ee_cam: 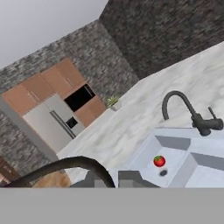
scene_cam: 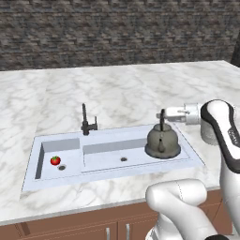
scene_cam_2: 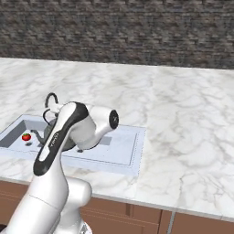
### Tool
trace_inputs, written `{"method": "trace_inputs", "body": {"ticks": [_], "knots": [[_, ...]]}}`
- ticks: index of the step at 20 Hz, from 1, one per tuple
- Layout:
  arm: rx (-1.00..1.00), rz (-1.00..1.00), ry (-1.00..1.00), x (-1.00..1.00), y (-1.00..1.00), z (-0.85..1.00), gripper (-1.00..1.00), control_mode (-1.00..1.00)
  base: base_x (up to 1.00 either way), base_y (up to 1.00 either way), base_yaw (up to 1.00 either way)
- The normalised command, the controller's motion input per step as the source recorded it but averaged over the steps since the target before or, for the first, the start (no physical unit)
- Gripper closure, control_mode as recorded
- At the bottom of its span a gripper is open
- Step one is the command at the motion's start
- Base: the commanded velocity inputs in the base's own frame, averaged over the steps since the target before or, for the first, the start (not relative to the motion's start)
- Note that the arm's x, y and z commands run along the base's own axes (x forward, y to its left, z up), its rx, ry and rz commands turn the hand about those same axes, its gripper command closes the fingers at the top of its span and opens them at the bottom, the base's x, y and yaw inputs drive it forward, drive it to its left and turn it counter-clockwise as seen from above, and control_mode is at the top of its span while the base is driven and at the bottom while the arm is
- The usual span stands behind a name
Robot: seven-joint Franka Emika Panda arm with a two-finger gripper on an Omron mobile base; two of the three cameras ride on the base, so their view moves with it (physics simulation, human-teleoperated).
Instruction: Open the cabinet, pick the kettle from the cabinet, and place it in the sink.
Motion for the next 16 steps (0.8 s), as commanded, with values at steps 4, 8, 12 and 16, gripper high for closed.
{"method": "trace_inputs", "body": {"ticks": [4,8,12,16], "knots": [[0.09,0.11,-0.14,0.27,0.15,-0.11,1.00,-1.00,0.00,0.00,0.00],[0.08,0.07,-0.12,0.26,0.15,-0.09,1.00,-1.00,0.00,0.00,0.00],[0.01,0.00,-0.05,0.25,0.14,-0.08,1.00,-1.00,0.00,0.00,0.00],[0.00,0.00,-0.04,0.23,0.12,-0.08,1.00,-1.00,0.00,0.00,0.00]]}}
